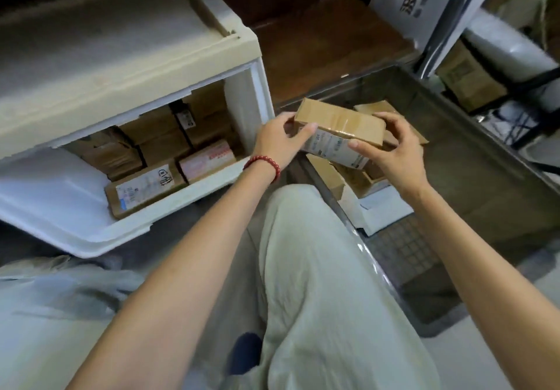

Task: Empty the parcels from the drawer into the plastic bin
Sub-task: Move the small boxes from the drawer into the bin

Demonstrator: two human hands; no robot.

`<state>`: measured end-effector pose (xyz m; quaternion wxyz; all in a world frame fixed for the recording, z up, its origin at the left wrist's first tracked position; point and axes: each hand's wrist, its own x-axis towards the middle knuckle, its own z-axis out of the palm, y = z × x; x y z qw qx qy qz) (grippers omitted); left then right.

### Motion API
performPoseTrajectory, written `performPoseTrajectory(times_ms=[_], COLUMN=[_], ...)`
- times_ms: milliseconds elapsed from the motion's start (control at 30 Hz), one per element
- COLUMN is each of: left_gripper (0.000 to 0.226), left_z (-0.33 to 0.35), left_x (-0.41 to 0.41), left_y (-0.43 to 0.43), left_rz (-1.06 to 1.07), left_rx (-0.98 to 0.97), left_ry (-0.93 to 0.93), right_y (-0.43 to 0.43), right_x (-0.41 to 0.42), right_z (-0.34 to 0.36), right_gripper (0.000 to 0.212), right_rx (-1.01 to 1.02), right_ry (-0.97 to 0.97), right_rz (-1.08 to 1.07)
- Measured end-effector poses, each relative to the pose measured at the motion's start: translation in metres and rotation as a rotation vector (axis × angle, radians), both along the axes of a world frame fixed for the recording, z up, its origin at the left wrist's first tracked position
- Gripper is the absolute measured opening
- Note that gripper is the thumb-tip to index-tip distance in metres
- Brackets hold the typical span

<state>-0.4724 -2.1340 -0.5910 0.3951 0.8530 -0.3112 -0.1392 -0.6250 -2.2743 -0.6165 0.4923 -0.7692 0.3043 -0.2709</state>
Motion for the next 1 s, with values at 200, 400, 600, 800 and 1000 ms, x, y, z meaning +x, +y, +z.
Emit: performPoseTrajectory(times_ms=[200,400,600,800,1000], left_gripper=[0.059,0.057,0.052,0.045,0.048], left_z=[-0.031,-0.059,-0.079,-0.111,-0.129], left_x=[-0.001,0.012,0.029,0.036,0.032], left_y=[-0.062,-0.098,-0.136,-0.151,-0.146], left_rz=[-0.183,-0.341,-0.526,-0.558,-0.619], left_rx=[0.186,0.399,0.61,0.668,0.896], left_ry=[0.037,-0.041,-0.173,-0.168,-0.402], right_y=[-0.017,-0.03,-0.044,-0.047,-0.031], right_x=[-0.021,-0.015,0.003,0.017,0.042], right_z=[-0.044,-0.082,-0.124,-0.148,-0.17], right_gripper=[0.066,0.065,0.06,0.058,0.06], right_rx=[0.121,0.215,0.269,0.246,0.221], right_ry=[0.057,0.163,0.197,0.239,0.375], right_rz=[-0.169,-0.212,-0.327,-0.411,-0.495])
